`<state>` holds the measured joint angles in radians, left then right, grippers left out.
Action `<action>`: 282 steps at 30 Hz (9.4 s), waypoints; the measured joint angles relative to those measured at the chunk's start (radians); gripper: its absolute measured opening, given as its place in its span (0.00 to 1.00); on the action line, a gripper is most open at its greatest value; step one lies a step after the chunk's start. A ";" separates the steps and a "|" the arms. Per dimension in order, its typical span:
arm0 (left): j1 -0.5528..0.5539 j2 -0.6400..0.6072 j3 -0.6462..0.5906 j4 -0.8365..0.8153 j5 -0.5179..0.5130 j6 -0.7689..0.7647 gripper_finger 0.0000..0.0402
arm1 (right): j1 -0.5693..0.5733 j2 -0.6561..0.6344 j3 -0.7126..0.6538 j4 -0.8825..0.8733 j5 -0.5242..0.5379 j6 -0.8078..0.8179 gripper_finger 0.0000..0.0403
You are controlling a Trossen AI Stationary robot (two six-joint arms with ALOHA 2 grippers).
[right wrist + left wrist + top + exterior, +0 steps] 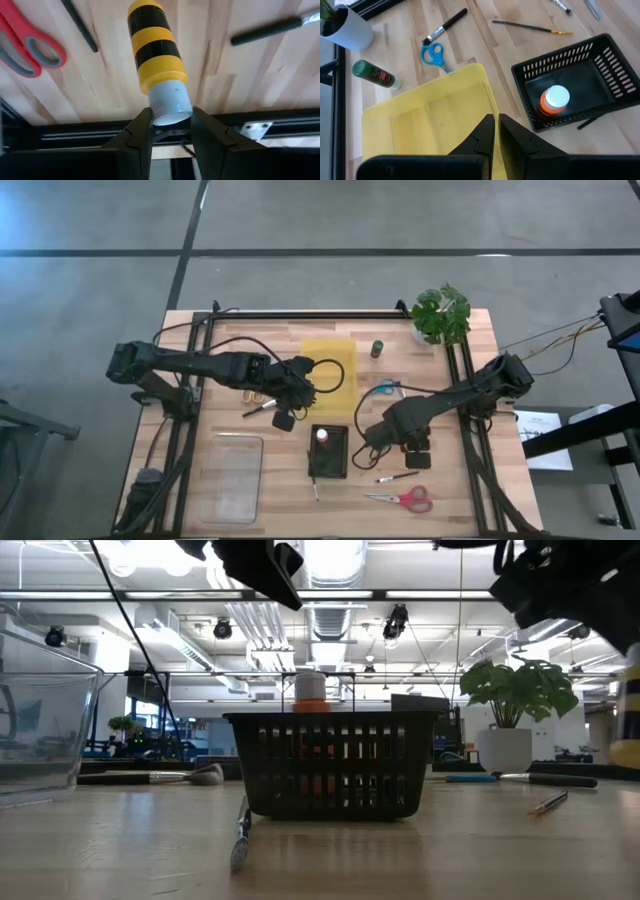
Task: Pick & Place Paint Supplies
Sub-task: Put the yellow paint bottle into the black bin
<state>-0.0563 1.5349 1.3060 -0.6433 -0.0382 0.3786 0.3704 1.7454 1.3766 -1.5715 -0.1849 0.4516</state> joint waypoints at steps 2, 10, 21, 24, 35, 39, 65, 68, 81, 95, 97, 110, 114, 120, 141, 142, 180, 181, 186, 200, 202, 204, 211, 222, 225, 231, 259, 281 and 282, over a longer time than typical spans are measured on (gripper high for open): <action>0.000 0.000 -0.003 0.003 0.000 0.009 0.08 | 0.015 0.000 0.000 0.000 -0.038 0.035 0.25; 0.000 -0.001 -0.003 0.004 0.000 0.020 0.08 | 0.084 -0.001 0.000 0.000 -0.148 0.192 0.25; 0.000 -0.001 -0.003 0.005 0.031 0.040 0.08 | 0.150 0.013 -0.056 0.001 -0.301 0.393 0.25; 0.000 -0.001 -0.003 0.006 0.050 0.045 0.08 | 0.182 0.013 -0.073 0.000 -0.362 0.464 0.25; 0.000 -0.001 -0.003 0.057 0.069 0.071 0.08 | 0.259 0.013 -0.074 0.001 -0.441 0.714 0.25; 0.000 -0.001 -0.003 0.063 0.075 0.071 0.08 | 0.266 0.013 -0.074 0.001 -0.416 0.764 0.25; -0.001 0.000 -0.003 0.059 0.092 0.050 0.08 | 0.271 0.164 -0.035 0.028 -0.352 0.514 0.25; -0.001 0.000 -0.003 0.058 0.091 0.037 0.08 | 0.271 0.143 -0.030 0.039 -0.304 0.534 0.35; -0.001 0.000 -0.003 0.055 0.091 0.036 0.08 | 0.271 0.106 -0.014 0.034 -0.208 0.530 0.64; -0.002 0.001 -0.045 0.074 0.091 0.009 0.08 | 0.463 -0.184 -0.063 0.230 0.168 0.950 0.65; -0.002 0.001 -0.058 0.098 0.091 0.002 0.08 | 0.494 -0.198 -0.084 0.238 0.165 1.010 0.65; -0.002 0.001 -0.063 0.143 0.091 -0.039 0.08 | 0.546 -0.222 -0.187 0.326 0.137 1.235 0.65; -0.002 0.001 -0.063 0.146 0.091 -0.039 0.08 | 0.548 -0.222 -0.212 0.344 0.125 1.263 0.65; -0.002 0.001 -0.063 0.147 0.091 -0.039 0.08 | 0.549 -0.222 -0.251 0.383 0.098 1.253 0.65; -0.001 0.000 -0.061 0.154 0.091 -0.039 0.08 | 0.552 -0.227 -0.296 0.404 0.082 1.196 0.62; -0.001 0.000 -0.061 0.154 0.091 -0.039 0.08 | 0.552 -0.227 -0.296 0.405 0.087 1.194 0.60; 0.001 -0.069 -0.069 -0.061 0.061 -0.046 0.08 | -0.101 -0.223 0.077 0.287 0.211 0.080 0.27; 0.001 -0.076 -0.068 -0.066 0.057 -0.047 0.08 | -0.128 -0.209 0.092 0.292 0.201 0.041 0.27; 0.004 -0.123 -0.069 -0.102 0.034 -0.047 0.08 | -0.188 -0.097 0.216 0.295 0.162 -0.110 0.27; 0.009 -0.219 -0.069 -0.212 -0.042 -0.058 0.08 | -0.086 0.303 0.766 0.063 0.158 -0.274 0.27; 0.011 -0.224 -0.069 -0.219 -0.050 -0.055 0.08 | -0.074 0.352 0.824 0.032 0.158 -0.284 0.27; 0.013 -0.229 -0.069 -0.225 -0.052 -0.050 0.08 | -0.063 0.397 0.882 0.007 0.160 -0.288 0.27; 0.013 -0.242 -0.069 -0.249 -0.060 -0.038 0.08 | -0.044 0.462 0.966 0.006 0.146 -0.272 0.27; 0.013 -0.253 -0.069 -0.270 -0.072 -0.061 0.08 | -0.039 0.479 0.974 0.028 0.171 -0.246 0.27; 0.013 -0.253 -0.069 -0.271 -0.071 -0.063 0.08 | -0.047 0.495 0.973 0.019 0.189 -0.281 0.27; 0.013 -0.253 -0.069 -0.271 -0.071 -0.070 0.08 | -0.075 0.500 0.973 0.000 0.215 -0.325 0.27; 0.013 -0.253 -0.069 -0.272 -0.071 -0.078 0.08 | -0.106 0.498 0.858 0.048 0.235 -0.436 0.27; 0.013 -0.253 -0.069 -0.269 -0.070 -0.084 0.08 | -0.128 0.498 0.744 0.141 0.237 -0.508 0.27; 0.013 -0.253 -0.069 -0.268 -0.070 -0.084 0.08 | -0.128 0.498 0.741 0.145 0.237 -0.509 0.27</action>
<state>-0.0437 1.2819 1.2373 -0.9108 -0.1085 0.2943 0.2427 2.2433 2.1178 -1.4269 0.0521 -0.0572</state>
